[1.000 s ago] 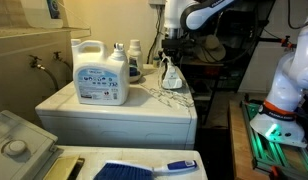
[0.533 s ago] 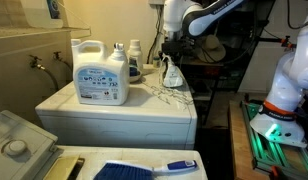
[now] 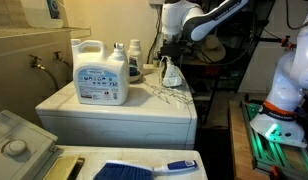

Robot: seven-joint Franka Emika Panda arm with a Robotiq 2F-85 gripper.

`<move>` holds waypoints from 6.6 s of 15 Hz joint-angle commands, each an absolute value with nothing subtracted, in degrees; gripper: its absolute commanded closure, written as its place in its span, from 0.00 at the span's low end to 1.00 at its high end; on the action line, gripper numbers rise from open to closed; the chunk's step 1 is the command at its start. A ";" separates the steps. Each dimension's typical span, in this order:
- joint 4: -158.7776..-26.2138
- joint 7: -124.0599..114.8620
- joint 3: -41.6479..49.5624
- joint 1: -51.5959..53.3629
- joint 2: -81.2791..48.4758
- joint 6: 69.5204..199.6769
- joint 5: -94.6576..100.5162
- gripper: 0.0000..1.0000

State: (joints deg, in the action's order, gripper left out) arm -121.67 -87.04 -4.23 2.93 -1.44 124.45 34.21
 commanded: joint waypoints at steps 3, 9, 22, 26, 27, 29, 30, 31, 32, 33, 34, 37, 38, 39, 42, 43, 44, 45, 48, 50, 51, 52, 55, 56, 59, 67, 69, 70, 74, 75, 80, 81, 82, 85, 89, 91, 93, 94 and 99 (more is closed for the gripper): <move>-121.22 -94.36 -4.18 4.65 -1.78 123.97 46.76 0.85; -121.01 -103.56 -4.42 6.33 -3.65 122.15 62.75 0.85; -121.50 -109.82 -5.38 6.98 -6.94 117.77 75.41 0.60; -121.48 -109.87 -5.48 7.03 -7.12 117.65 75.58 0.85; -121.73 -111.79 -5.61 7.63 -7.04 116.41 78.64 0.85; -121.99 -114.56 -5.95 8.42 -7.66 114.95 83.42 0.85; -122.16 -116.43 -6.12 8.83 -8.08 114.24 86.80 0.85; -122.31 -117.75 -6.34 9.13 -8.61 113.54 89.24 0.85; -122.59 -118.95 -6.62 9.44 -8.93 113.04 91.86 0.85; -122.77 -120.06 -6.92 9.76 -9.17 112.29 94.25 0.85; -122.93 -121.02 -7.23 10.11 -9.45 111.17 96.45 0.85; -123.76 -123.34 -8.01 10.94 -10.62 106.71 102.17 0.85; -124.05 -124.12 -8.25 11.19 -11.22 104.62 103.50 0.85; -124.61 -125.23 -8.43 11.44 -11.77 102.35 104.77 0.85; -124.08 -124.73 -9.51 10.56 -13.69 103.15 102.82 0.85; -124.21 -124.95 -9.63 10.59 -14.11 102.60 103.03 0.60; -124.06 -124.90 -9.72 10.59 -14.10 102.68 102.95 0.60; -124.00 -124.90 -9.77 10.59 -14.10 102.85 102.90 0.60; -124.23 -125.60 -9.84 11.20 -14.80 100.89 104.23 0.85; -124.60 -127.07 -10.08 12.38 -16.04 96.44 106.05 0.85; -124.85 -127.70 -10.36 12.85 -16.63 94.19 106.76 0.85; -125.17 -128.94 -10.62 13.30 -17.25 91.92 107.71 0.85; -126.43 -133.15 -11.25 14.71 -19.70 84.51 110.86 0.85; -126.88 -134.91 -11.51 14.86 -20.58 83.12 111.40 0.85; -127.68 -138.23 -12.29 14.67 -22.50 79.05 110.15 0.85; -127.75 -138.92 -13.87 14.19 -24.33 77.10 104.07 0.85; -128.31 -138.86 -12.82 15.15 -25.65 73.28 107.89 0.85; -126.76 -137.78 -13.61 14.56 -22.86 75.09 106.74 0.85; -126.40 -137.83 -13.78 14.63 -23.19 74.65 106.90 0.60; -126.39 -137.83 -13.79 14.63 -23.19 74.65 106.90 0.85; -126.19 -138.25 -12.37 16.96 -28.62 66.12 114.07 0.85; -126.14 -138.70 -12.44 17.25 -29.50 64.73 114.99 0.85; -125.64 -139.28 -12.51 17.59 -30.34 63.23 115.23 0.85; -124.70 -141.08 -12.85 17.67 -31.21 62.89 114.01 0.85; -123.40 -138.56 -13.97 16.75 -31.85 64.33 107.44 0.85; -123.86 -138.33 -14.35 16.27 -27.86 67.90 108.23 0.60; -123.12 -138.34 -14.45 16.35 -28.29 66.91 106.57 0.60; -122.98 -138.31 -14.46 16.36 -28.37 66.79 106.37 0.60; -121.54 -139.16 -15.02 16.38 -29.87 67.24 105.07 0.85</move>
State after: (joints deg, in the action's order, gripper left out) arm -122.66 -138.38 -14.14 16.76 -28.28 67.20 106.13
